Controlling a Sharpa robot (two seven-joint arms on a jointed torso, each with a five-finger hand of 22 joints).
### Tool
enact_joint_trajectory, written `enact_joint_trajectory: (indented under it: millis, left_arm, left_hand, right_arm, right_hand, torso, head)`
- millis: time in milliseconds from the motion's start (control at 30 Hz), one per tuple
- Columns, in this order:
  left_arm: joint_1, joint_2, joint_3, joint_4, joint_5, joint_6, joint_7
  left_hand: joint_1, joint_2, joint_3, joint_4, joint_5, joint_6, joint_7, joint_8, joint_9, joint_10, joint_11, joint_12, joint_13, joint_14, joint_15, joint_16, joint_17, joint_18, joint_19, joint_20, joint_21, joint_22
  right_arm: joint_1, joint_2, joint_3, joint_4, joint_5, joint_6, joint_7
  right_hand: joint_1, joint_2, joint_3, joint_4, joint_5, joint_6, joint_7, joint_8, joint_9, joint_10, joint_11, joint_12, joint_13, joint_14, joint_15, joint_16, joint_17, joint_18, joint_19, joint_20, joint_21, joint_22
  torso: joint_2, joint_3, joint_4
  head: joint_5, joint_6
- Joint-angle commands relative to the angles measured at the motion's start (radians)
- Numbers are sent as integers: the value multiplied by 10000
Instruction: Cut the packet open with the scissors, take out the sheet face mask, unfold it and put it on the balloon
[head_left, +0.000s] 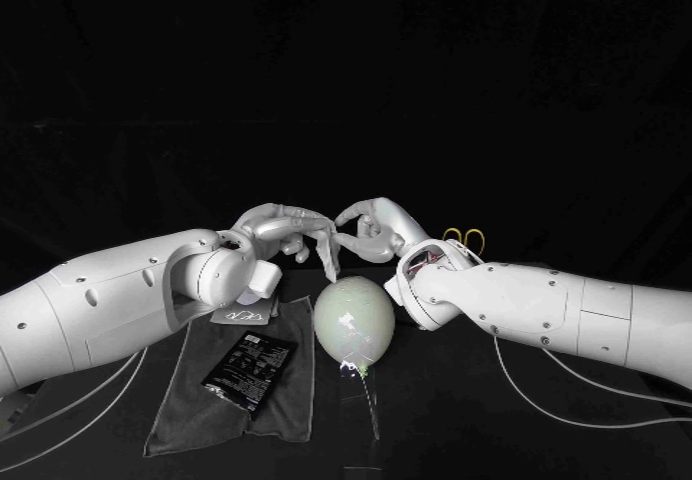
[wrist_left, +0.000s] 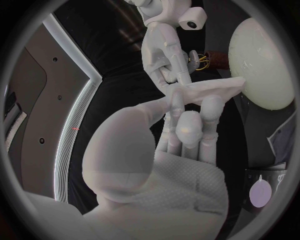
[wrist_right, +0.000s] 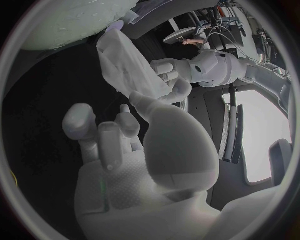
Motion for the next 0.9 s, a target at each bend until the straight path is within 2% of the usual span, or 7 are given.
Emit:
enact_joint_trajectory:
  millis: [33,267,600,767,800,900]
  left_arm:
    - [13,17,14,18,-3,70,62]
    - [13,20,14,69,-3,86,49]
    - [13,14,14,98,-3,86,49]
    - [13,5,14,98,-3,86,48]
    - [13,3,14,98,-3,85,48]
    - [13,0,14,92,-3,86,49]
  left_hand:
    - [75,2,85,-108,33,67,-28,33,21,13,0,-56,12,41,-130,45,9,178,21,4,56,5]
    - [75,1,88,-111,33,78,-28,29,18,21,0,-53,18,39,-128,67,33,176,19,5,76,28]
    - [75,1,88,-111,33,78,-28,29,18,21,0,-53,18,39,-128,67,33,176,19,5,76,28]
    - [75,1,88,-111,33,78,-28,29,18,21,0,-53,18,39,-128,67,33,176,19,5,76,28]
    - [75,1,88,-111,33,78,-28,29,18,21,0,-53,18,39,-128,67,33,176,19,5,76,28]
    - [75,1,88,-111,33,78,-28,29,18,21,0,-53,18,39,-128,67,33,176,19,5,76,28]
  right_arm:
    - [-4,24,5,2,-145,225,-59]
    - [-7,170,6,-137,-149,222,-119]
    - [-10,262,6,-236,-103,33,-110]
    - [-11,227,6,-216,83,-322,150]
    - [-11,215,6,-198,127,-442,244]
    - [-11,169,6,-116,221,-733,475]
  right_hand:
    - [-10,-76,-55,20,-21,-13,10,-16,-13,-72,-23,-11,31,1,54,0,247,83,-38,23,-9,1150]
    - [-1,-32,-61,39,-20,81,-9,14,-18,-52,-35,37,64,16,51,24,281,79,-4,41,57,1169]
    - [55,144,-46,92,-14,417,-116,139,-26,109,-124,236,204,117,-14,125,421,58,166,44,334,1247]
    - [309,742,224,107,-24,1204,-480,612,123,709,-421,755,671,466,-250,398,900,-72,653,-112,1113,1454]
    - [384,902,293,81,-34,1347,-604,781,205,970,-529,971,888,600,-351,502,1102,-117,807,-198,1358,1518]
    - [377,1051,346,118,-33,1442,-691,940,289,1317,-618,1300,1230,764,-433,638,1372,-193,1027,-283,1728,1616]
  torso:
    - [7,-4,10]
    - [12,-4,17]
    - [1,-8,10]
    - [4,-2,4]
    - [4,-2,0]
    - [6,0,0]
  head:
    - [-8,4]
    - [-9,2]
    - [-12,8]
    - [6,4]
    - [9,2]
    - [14,4]
